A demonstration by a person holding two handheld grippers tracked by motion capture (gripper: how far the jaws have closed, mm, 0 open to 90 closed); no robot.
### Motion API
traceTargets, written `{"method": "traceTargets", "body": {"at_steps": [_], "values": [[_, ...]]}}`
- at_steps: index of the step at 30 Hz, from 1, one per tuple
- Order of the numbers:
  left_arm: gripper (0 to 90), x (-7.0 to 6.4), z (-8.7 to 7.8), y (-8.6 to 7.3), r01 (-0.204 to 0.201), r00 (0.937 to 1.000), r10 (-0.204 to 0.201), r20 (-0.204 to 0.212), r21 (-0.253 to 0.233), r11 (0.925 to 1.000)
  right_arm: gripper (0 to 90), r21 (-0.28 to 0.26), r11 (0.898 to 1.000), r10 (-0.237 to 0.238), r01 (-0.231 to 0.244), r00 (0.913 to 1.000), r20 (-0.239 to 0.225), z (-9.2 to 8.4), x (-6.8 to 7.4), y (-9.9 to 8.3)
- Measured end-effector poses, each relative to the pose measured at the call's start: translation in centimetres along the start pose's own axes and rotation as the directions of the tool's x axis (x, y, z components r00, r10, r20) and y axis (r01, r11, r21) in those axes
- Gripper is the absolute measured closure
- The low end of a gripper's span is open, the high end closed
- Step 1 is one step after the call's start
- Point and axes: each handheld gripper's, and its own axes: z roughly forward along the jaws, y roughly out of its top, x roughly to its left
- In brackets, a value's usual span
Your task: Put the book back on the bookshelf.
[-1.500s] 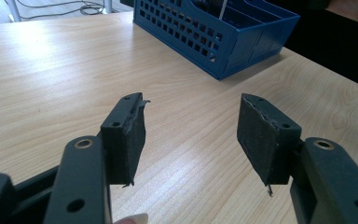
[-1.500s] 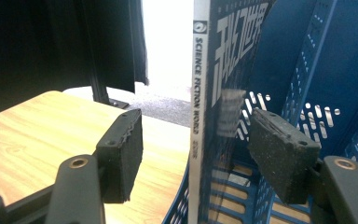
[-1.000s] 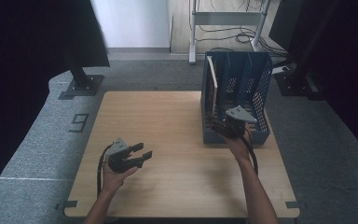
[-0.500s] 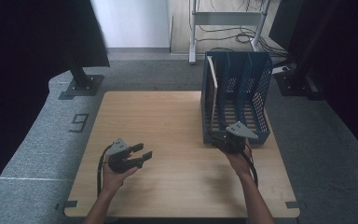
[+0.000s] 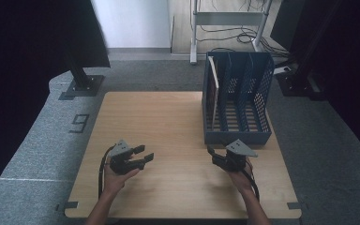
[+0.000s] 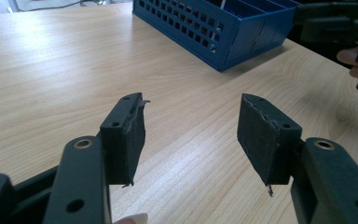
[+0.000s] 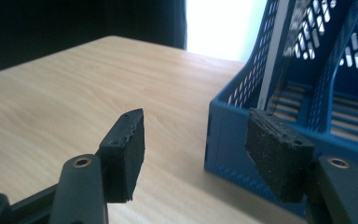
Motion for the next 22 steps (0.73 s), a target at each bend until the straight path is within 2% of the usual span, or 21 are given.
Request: {"method": "traceTargets", "body": {"at_steps": [4, 7, 11, 22], "values": [[41.3, 0.0, 0.1, -0.1, -0.002, 1.0000, 0.002, 0.000, 0.008, 1.0000, 37.3, 0.012, 1.000, 0.001, -0.001, 1.0000, -0.003, -0.3, 0.0, -0.6], [41.3, 0.0, 0.1, -0.1, -0.002, 1.0000, 0.002, 0.001, 0.007, 1.0000, 37.2, 0.052, 0.999, -0.004, 0.004, 1.0000, 0.000, -0.3, 0.1, -1.7], [41.3, 0.0, 0.1, -0.1, -0.003, 1.0000, 0.003, 0.001, 0.008, 1.0000, 37.2, 0.073, 0.997, 0.003, -0.003, 1.0000, 0.002, -0.1, 0.0, -2.4], [41.3, 0.1, 0.3, -0.2, -0.001, 1.0000, 0.001, 0.002, 0.016, 0.9999, 37.1, 0.072, 0.997, 0.002, -0.002, 1.0000, 0.005, 0.0, 0.0, -2.5]]}}
